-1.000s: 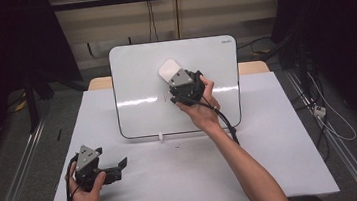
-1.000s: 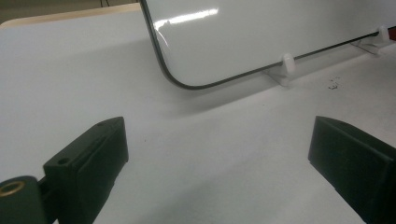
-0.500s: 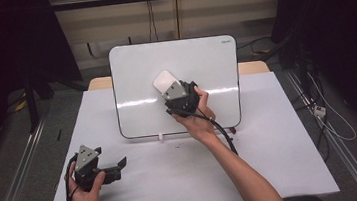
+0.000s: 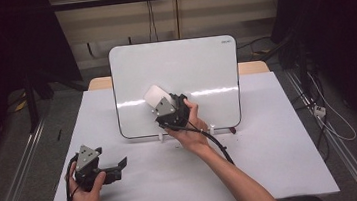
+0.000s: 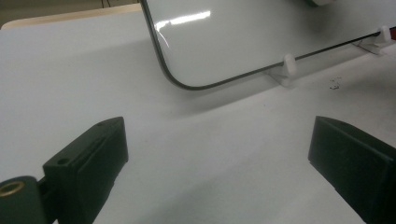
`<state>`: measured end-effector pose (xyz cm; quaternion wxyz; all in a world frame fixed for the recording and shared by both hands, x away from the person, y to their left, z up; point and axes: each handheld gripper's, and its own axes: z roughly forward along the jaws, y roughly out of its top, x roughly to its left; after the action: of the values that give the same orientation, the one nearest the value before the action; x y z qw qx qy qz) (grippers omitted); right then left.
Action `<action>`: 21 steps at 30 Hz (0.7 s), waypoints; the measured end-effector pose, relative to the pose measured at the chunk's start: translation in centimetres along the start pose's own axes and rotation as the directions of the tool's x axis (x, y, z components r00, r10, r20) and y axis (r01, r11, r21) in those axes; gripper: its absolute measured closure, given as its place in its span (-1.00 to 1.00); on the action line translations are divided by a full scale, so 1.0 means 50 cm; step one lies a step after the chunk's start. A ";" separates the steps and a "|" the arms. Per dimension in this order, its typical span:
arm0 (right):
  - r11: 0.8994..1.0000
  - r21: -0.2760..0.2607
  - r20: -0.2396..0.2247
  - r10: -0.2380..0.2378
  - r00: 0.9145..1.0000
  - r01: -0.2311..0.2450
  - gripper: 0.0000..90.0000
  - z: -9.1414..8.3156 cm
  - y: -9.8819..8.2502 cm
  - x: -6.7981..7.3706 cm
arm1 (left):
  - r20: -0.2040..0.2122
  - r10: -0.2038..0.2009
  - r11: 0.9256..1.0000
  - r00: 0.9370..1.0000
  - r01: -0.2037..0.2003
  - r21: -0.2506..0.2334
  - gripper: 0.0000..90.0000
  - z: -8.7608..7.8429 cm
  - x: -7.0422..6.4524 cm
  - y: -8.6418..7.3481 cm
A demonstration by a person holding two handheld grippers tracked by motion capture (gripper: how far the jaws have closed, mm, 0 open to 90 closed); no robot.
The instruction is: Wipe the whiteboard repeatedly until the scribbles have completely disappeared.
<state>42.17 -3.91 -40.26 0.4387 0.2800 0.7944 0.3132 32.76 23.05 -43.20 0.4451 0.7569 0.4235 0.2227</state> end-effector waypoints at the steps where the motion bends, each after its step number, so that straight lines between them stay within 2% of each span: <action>1: 1.000 0.000 -0.004 -0.010 1.000 0.010 -0.29 0.001 0.000 0.006 | -0.001 0.000 1.000 1.000 0.000 0.003 -0.89 0.000 0.000 0.000; 4: 1.000 -0.002 -0.002 -0.020 1.000 0.020 -0.29 0.000 0.000 0.014 | -0.001 -0.001 1.000 1.000 0.001 0.002 -0.89 0.000 0.001 0.000; 11: 0.999 -0.002 -0.023 -0.039 0.999 0.039 -0.29 0.000 0.000 0.001 | 0.000 -0.006 1.000 1.000 0.006 -0.003 -0.89 -0.002 0.003 -0.002; 14: 1.000 -0.004 -0.004 -0.013 1.000 0.013 -0.29 -0.001 0.002 -0.022 | -0.002 -0.008 1.000 1.000 0.008 -0.003 -0.89 -0.003 0.004 -0.003; 21: 0.998 0.000 0.033 0.056 0.998 -0.056 -0.29 0.000 0.012 -0.099 | -0.001 -0.005 1.000 1.000 0.005 -0.004 -0.89 -0.003 0.004 -0.002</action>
<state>44.55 -7.07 -37.24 0.4428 0.3075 0.7790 0.3202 32.72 23.30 -43.20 0.4468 0.7550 0.4251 0.2227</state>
